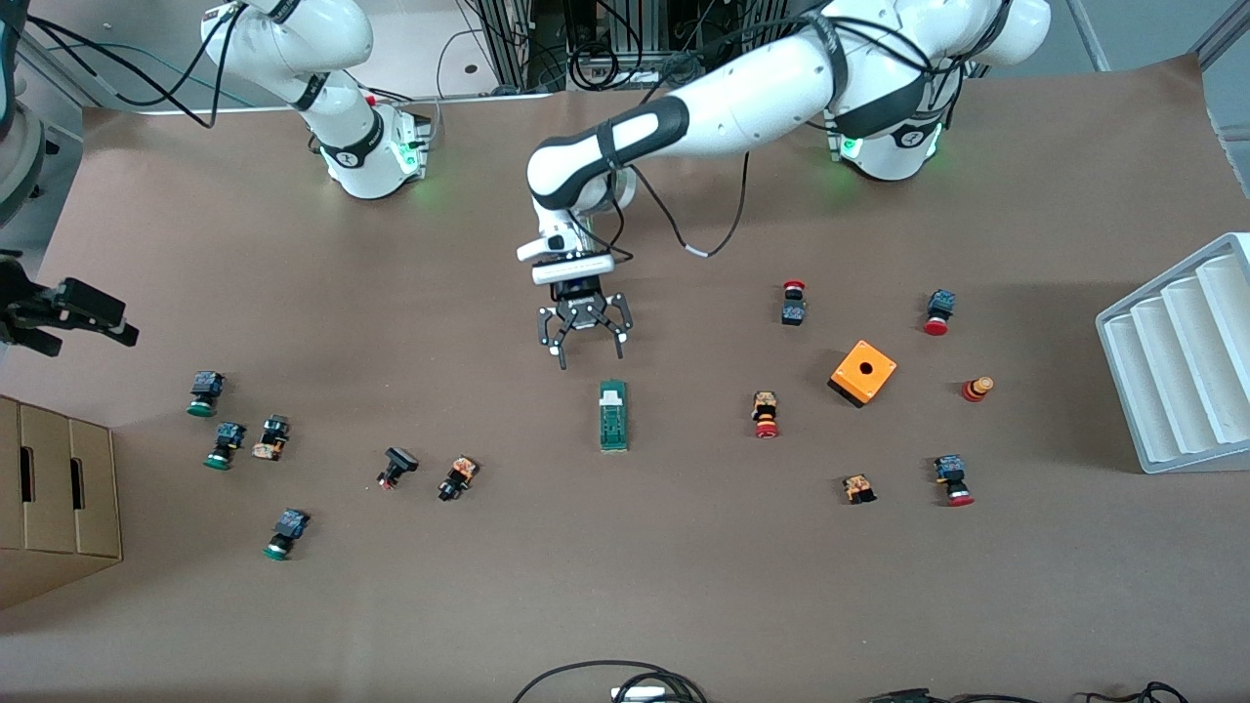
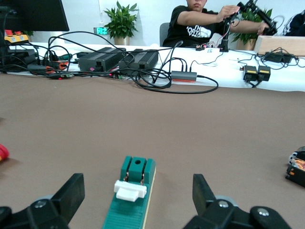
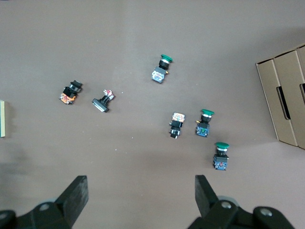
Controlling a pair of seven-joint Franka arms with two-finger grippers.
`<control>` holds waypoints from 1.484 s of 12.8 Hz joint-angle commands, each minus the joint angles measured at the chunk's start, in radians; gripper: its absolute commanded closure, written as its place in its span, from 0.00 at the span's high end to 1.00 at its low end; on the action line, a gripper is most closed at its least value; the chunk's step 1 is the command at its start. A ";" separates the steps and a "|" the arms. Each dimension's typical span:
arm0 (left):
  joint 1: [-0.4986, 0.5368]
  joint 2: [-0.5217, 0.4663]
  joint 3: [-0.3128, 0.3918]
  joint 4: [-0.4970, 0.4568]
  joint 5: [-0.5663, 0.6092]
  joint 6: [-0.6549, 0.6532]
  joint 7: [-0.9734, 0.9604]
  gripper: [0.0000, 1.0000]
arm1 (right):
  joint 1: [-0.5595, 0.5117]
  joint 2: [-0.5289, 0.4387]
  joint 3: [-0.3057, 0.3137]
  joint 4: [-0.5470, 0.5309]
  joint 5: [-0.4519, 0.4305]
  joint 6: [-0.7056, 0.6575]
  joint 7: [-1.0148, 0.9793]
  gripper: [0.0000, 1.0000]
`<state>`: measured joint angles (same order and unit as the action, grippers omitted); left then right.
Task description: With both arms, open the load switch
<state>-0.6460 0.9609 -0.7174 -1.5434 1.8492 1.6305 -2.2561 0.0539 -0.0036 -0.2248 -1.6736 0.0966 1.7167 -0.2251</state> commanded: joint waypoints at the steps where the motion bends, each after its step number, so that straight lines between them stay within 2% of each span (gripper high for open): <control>1: -0.001 -0.105 0.009 -0.026 -0.103 0.041 0.078 1.00 | 0.010 0.007 0.002 0.017 -0.037 0.018 -0.011 1.00; 3: 0.005 -0.166 0.007 -0.023 -0.201 0.065 0.175 1.00 | 0.012 0.010 0.002 0.017 -0.058 0.017 -0.011 1.00; 7: 0.038 -0.229 -0.043 0.012 -0.300 0.066 0.300 1.00 | 0.009 0.016 0.002 0.018 -0.069 0.014 -0.005 1.00; 10: 0.069 -0.324 -0.043 0.017 -0.421 0.117 0.406 1.00 | 0.012 0.019 0.004 0.018 -0.060 0.012 -0.002 1.00; 15: 0.132 -0.464 -0.054 0.025 -0.639 0.131 0.657 1.00 | 0.014 0.020 0.007 0.018 -0.060 0.021 -0.002 1.00; 19: 0.176 -0.534 -0.053 0.086 -0.780 0.131 0.864 1.00 | 0.027 0.020 0.009 0.020 -0.064 0.023 -0.002 1.00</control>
<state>-0.5010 0.4686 -0.7671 -1.4740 1.1322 1.7514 -1.4882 0.0755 0.0062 -0.2142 -1.6700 0.0531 1.7333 -0.2271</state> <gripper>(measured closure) 0.000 0.000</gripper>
